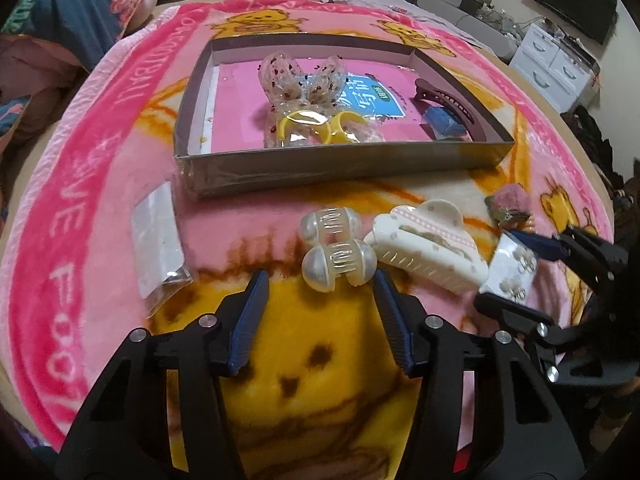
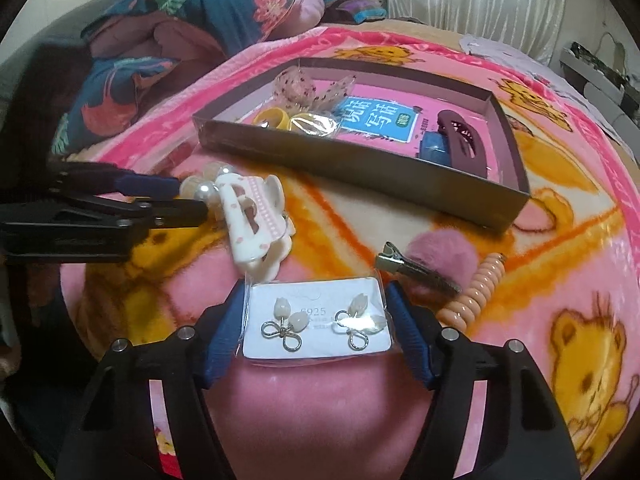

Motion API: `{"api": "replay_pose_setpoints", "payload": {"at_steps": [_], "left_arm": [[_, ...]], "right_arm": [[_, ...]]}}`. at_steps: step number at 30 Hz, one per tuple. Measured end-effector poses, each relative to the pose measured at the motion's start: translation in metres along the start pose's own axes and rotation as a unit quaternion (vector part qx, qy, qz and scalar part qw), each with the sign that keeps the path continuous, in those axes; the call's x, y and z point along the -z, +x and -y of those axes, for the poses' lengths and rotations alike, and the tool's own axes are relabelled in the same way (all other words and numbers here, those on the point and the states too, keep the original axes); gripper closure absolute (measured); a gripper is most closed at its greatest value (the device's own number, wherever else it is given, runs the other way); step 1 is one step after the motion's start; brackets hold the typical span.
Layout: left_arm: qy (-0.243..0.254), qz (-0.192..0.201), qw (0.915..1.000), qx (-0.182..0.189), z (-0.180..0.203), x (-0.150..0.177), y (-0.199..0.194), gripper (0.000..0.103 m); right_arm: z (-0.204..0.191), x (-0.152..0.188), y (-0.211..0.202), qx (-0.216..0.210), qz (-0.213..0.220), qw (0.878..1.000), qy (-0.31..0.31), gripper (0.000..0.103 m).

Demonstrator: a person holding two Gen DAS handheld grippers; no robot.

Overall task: Organize jewelry
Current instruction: 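Grasp the clear double-ball hair clip with left gripper while right grasps the pearl earring card, then carry the ball clip into the box lid and release while right releases the earring card there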

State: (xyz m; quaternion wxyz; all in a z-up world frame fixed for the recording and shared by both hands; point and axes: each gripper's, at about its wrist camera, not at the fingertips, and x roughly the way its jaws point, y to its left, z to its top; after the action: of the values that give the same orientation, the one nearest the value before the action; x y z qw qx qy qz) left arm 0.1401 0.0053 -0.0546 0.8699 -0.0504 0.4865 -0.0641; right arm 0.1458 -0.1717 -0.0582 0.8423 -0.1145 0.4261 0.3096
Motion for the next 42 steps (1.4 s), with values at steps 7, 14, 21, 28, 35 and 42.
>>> {"api": "replay_pose_setpoints", "payload": {"at_steps": [7, 14, 21, 28, 35, 42], "left_arm": [[-0.010, 0.003, 0.9999, 0.011, 0.001, -0.007, 0.010, 0.057], [-0.012, 0.009, 0.9997, 0.017, 0.001, -0.009, 0.012, 0.073], [-0.003, 0.028, 0.9994, 0.023, 0.003, -0.008, -0.004, 0.073], [-0.007, 0.052, 0.9980, 0.036, -0.001, -0.006, -0.026, 0.073], [-0.003, 0.068, 0.9972, 0.030, -0.003, -0.009, -0.040, 0.073], [-0.009, 0.076, 0.9966, 0.029, -0.009, -0.017, -0.045, 0.073]], "right_arm": [[0.004, 0.000, -0.018, -0.002, 0.033, 0.999, 0.013, 0.036], [0.006, 0.001, -0.024, -0.002, 0.046, 0.999, 0.018, 0.036], [0.010, -0.002, -0.037, 0.006, 0.076, 0.997, 0.025, 0.036], [0.015, -0.002, -0.047, 0.006, 0.095, 0.995, 0.037, 0.036], [0.018, -0.005, -0.063, 0.003, 0.120, 0.992, 0.043, 0.036], [0.028, -0.009, -0.074, 0.010, 0.131, 0.990, 0.057, 0.036]]}}
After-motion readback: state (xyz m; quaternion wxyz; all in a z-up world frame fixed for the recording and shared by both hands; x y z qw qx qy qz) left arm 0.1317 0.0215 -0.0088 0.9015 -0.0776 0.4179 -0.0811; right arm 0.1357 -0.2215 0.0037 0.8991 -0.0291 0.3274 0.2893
